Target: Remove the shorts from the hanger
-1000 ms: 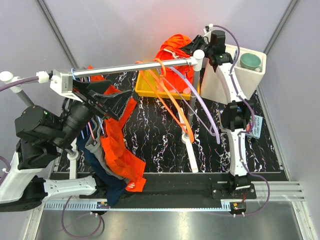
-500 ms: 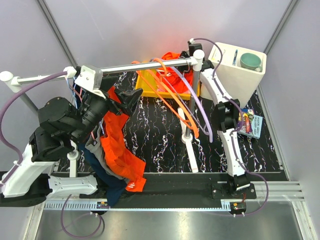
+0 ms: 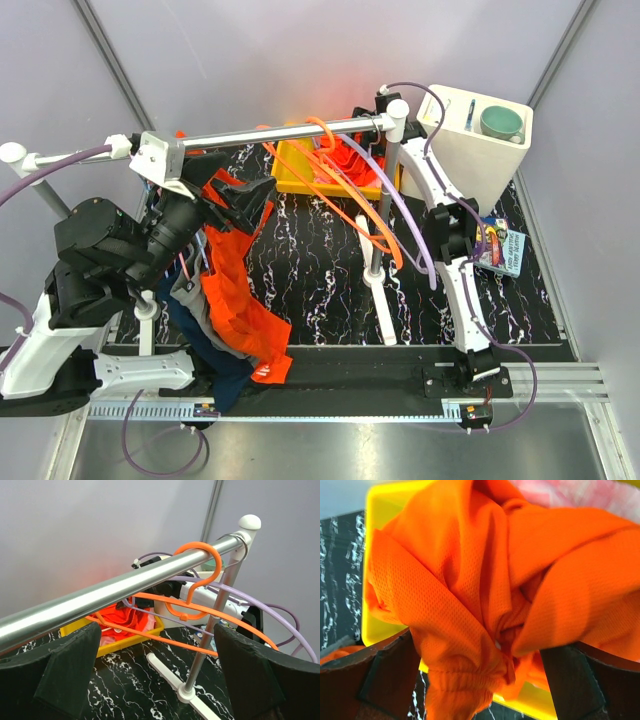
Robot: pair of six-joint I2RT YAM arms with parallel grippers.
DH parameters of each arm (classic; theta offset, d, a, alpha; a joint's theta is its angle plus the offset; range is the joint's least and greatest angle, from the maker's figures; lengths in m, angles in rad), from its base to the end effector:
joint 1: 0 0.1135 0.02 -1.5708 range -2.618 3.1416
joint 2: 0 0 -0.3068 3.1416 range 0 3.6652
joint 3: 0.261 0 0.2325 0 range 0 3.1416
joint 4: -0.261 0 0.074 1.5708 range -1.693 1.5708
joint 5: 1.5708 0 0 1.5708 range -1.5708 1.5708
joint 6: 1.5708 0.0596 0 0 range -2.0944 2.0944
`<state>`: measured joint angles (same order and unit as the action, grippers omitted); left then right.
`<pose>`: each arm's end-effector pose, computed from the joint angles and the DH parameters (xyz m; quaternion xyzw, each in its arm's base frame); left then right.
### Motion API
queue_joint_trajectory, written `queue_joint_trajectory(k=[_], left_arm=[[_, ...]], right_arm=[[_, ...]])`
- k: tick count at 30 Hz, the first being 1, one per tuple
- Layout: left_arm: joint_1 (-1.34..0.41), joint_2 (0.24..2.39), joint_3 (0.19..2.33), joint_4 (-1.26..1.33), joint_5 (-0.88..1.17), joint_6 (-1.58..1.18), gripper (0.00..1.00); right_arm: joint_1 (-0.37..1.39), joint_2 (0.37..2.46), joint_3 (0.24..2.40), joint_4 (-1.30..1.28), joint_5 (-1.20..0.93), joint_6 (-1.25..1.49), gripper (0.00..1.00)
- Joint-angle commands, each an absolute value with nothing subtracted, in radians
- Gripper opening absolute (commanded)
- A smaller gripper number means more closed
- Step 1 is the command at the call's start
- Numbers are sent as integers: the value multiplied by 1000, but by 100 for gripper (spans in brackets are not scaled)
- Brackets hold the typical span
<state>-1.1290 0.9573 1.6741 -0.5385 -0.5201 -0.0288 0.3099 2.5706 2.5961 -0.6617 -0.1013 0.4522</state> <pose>0.0683 -0.0750 0.5795 0.1558 0.6315 -0.2676 0.7109 0.5776 0.1913 0.2658 0.0406 0.8910 0.2093 0.4008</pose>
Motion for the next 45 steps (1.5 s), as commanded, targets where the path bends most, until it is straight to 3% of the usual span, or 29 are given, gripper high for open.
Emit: queue_joint_trajectory(k=[1, 13, 24, 30, 37, 45], left_arm=[[-1132, 960, 1713, -538, -471, -66, 99], [-1132, 936, 1712, -580, -465, -176, 99], [-1134, 905, 1681, -632, -407, -304, 99], [-1132, 864, 1623, -640, -388, -383, 99], [-1132, 833, 1565, -638, -376, -446, 99], [-1132, 812, 1503, -638, -371, -486, 99]], right_arm=[[314, 2435, 2632, -773, -46, 462, 100], [314, 2273, 2571, -986, -65, 512, 100], [314, 2079, 2343, -1051, -60, 532, 100], [313, 1847, 2018, -988, -55, 532, 100], [313, 1398, 1501, -784, -109, 615, 100], [314, 1025, 1336, -897, -11, 641, 100]])
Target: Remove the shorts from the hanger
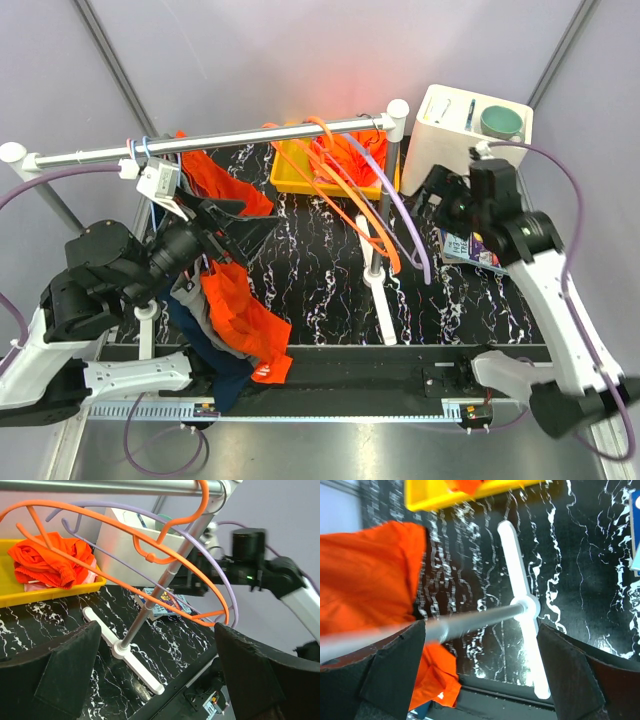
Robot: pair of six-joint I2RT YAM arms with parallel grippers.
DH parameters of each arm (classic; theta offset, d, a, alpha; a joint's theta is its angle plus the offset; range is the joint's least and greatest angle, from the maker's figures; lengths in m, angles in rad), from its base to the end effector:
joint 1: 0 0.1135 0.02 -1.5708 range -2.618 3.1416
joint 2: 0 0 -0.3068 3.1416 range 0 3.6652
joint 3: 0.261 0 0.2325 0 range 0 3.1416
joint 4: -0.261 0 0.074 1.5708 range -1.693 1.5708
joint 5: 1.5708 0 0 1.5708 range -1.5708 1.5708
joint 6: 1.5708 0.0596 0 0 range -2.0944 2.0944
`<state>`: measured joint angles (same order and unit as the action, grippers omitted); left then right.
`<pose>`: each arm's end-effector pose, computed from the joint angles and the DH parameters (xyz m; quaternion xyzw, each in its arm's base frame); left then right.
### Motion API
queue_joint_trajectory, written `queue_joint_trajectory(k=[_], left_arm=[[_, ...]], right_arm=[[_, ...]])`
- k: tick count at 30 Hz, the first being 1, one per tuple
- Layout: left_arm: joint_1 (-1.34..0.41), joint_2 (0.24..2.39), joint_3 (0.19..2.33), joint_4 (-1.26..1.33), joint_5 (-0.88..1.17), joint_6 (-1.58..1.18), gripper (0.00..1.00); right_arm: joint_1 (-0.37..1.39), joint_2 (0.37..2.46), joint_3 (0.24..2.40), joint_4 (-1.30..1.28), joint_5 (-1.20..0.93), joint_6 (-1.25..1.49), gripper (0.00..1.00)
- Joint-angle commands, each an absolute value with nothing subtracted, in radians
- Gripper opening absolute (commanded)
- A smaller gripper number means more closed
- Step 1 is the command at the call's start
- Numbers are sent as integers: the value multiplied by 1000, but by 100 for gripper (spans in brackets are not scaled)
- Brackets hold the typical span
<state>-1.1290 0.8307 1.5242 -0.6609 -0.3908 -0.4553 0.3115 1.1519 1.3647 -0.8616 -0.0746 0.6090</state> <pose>0.0532 -0.0595 0.5340 0.0938 0.6900 -0.4069 0.5912 0.1970 0.0681 0.4192 0.1162 0.8876 0.2274 0.3834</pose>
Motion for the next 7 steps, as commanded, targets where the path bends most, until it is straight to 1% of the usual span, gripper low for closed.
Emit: queue_joint_trajectory(k=[1, 4, 7], left_arm=[[-1132, 807, 1497, -638, -376, -491, 99], [-1132, 799, 1488, -638, -385, -503, 99], [-1132, 795, 1494, -634, -387, -508, 99]], right_arm=[[314, 1008, 1336, -920, -8, 649, 100], [314, 936, 1333, -983, -8, 667, 100], [314, 867, 1342, -971, -3, 678, 100]])
